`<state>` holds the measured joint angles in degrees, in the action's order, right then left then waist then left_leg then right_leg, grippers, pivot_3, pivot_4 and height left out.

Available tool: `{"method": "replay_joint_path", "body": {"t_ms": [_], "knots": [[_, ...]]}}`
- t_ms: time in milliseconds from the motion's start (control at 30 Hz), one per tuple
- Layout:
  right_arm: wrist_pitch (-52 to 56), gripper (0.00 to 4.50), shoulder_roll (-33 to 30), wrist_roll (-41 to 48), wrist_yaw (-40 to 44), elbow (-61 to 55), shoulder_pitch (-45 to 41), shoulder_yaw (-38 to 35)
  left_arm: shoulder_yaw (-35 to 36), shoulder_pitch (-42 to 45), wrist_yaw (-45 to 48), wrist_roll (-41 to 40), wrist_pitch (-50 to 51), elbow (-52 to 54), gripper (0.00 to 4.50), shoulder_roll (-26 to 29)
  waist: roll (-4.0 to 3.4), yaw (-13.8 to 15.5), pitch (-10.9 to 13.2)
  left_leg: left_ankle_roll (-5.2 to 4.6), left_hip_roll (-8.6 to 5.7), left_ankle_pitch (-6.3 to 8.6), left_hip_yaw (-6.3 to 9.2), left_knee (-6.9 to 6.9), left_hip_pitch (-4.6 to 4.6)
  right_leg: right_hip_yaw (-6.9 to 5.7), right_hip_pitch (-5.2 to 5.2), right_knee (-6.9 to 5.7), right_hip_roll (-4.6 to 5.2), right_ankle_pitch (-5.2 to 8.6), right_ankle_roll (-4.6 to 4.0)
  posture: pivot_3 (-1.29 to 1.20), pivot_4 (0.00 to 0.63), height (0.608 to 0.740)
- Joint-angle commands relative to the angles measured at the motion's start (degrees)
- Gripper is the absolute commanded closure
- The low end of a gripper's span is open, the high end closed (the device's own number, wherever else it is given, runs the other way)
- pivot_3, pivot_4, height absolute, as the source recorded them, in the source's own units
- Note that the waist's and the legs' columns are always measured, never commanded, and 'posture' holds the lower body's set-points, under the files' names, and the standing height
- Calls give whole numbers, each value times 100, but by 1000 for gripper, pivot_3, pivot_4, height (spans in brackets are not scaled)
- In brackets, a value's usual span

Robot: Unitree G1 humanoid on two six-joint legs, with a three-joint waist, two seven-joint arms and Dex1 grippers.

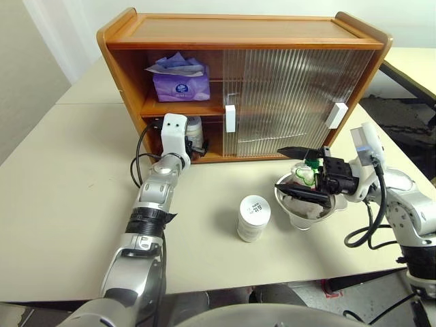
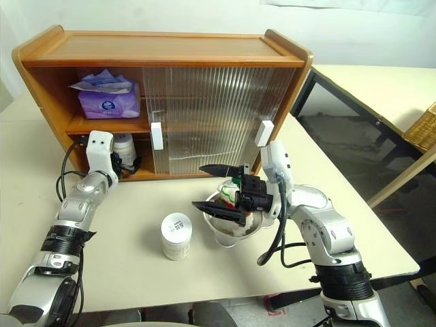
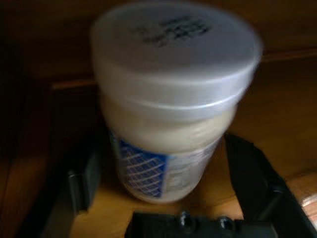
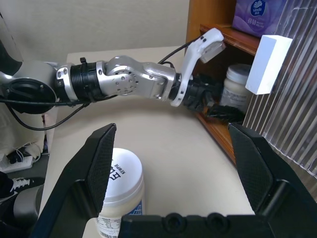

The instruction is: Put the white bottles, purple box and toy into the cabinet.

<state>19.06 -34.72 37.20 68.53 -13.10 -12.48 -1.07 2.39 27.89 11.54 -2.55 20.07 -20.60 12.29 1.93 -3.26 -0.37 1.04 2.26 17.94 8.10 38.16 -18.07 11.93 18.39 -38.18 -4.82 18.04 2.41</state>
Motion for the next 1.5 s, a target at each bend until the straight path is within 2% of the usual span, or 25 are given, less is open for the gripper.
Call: {"method": "replay_joint_path", "body": {"t_ms": [33,333,600,700,867,967,1333,1500], "knots": [[-14,0,-72,-23,22,-74,9,-25,14,-4,28,-59,62,-10,22,-49,0,0,0,0,0,0,0,0,1,0,-1,0,0,0,0,-107,0,740],[-97,0,-66,-57,94,7,41,-14,-9,-713,163,-211,643,1274,22,28,0,1,0,0,-2,1,-2,4,1,0,-5,2,0,1,0,-90,0,740],[-175,0,-2,-110,144,96,4,71,74,-981,101,-209,918,1755,22,111,0,22,0,-7,-2,4,-2,8,10,-1,-13,0,0,-5,-11,-83,0,740],[-206,0,13,-134,162,127,1,70,56,-1105,124,-189,1046,2022,22,181,0,22,0,-7,-2,4,-2,10,10,-1,-14,0,0,-34,-62,-83,0,740],[-231,0,29,-160,181,146,13,60,73,-1378,-10,-64,1068,2495,22,294,0,23,0,-6,-2,4,-3,8,10,-2,-12,1,0,-34,-73,-80,0,740],[-238,0,26,-172,210,161,11,68,222,-1419,-116,-159,1018,2578,637,238,0,30,0,-6,-2,5,-4,8,9,-2,-12,1,0,-33,-75,-76,0,740],[-159,0,24,-177,198,78,-32,84,279,-1217,-412,-98,963,2353,4475,178,1,45,0,-6,-2,4,-4,8,10,-2,-12,0,0,-34,-82,-80,0,740],[-82,0,11,-167,139,13,-79,101,198,-879,-514,-8,851,1923,4475,165,1,52,0,-7,-2,5,-4,9,11,-2,-13,0,0,-35,-82,-83,0,740]]}}
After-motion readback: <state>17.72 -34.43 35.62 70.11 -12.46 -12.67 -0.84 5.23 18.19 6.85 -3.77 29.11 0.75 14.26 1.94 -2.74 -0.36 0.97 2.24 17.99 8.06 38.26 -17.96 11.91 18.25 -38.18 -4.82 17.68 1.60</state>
